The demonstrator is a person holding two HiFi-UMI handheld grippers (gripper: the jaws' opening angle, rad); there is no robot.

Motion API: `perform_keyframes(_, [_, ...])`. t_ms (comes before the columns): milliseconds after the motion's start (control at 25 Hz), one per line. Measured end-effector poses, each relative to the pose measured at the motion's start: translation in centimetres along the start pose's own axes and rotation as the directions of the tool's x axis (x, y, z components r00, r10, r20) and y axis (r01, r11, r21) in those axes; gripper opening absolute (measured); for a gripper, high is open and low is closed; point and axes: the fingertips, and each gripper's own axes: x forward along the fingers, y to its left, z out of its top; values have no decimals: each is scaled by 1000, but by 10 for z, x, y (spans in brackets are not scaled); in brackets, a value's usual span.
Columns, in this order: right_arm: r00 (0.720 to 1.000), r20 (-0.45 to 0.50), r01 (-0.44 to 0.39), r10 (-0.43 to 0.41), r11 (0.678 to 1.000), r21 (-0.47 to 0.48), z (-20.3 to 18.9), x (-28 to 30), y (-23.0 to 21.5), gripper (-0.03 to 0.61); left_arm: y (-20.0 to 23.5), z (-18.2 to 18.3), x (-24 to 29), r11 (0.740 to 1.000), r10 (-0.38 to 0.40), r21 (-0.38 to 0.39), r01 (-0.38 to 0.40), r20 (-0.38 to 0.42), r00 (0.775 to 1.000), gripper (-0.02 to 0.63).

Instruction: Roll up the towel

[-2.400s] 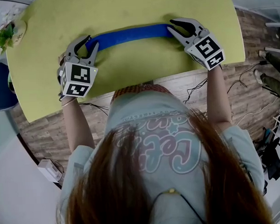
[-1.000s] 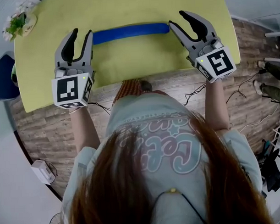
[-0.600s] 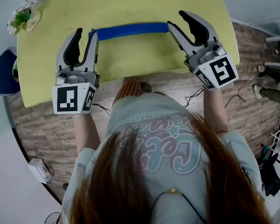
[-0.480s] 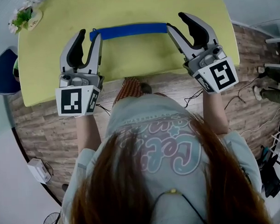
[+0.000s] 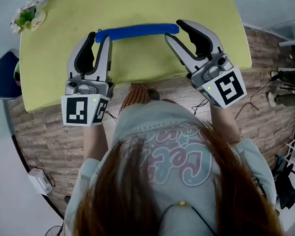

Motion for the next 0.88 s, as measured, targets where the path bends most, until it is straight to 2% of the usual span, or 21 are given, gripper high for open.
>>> perform_keyframes(160, [1000, 4, -30, 30, 1000, 4, -3, 1, 11, 115, -5, -7, -3, 998, -12, -58, 11, -17, 1000, 121])
perform_keyframes(280, [999, 30, -36, 36, 999, 18, 2, 1, 16, 79, -10, -6, -7, 997, -14, -78, 13, -12, 1000, 75])
perform_keyframes(480, [999, 38, -39, 37, 999, 31, 0, -1, 16, 8, -13, -10, -7, 993, -28, -118, 27, -11, 1000, 68])
perform_keyframes(640, [998, 48, -50, 49, 998, 36, 2, 1, 21, 6, -14, -9, -10, 996, -14, -87, 13, -7, 1000, 36])
perform_keyframes(880, [998, 38, -49, 48, 999, 19, -2, 0, 23, 6, -22, -10, -9, 999, -20, -48, 19, -10, 1000, 28])
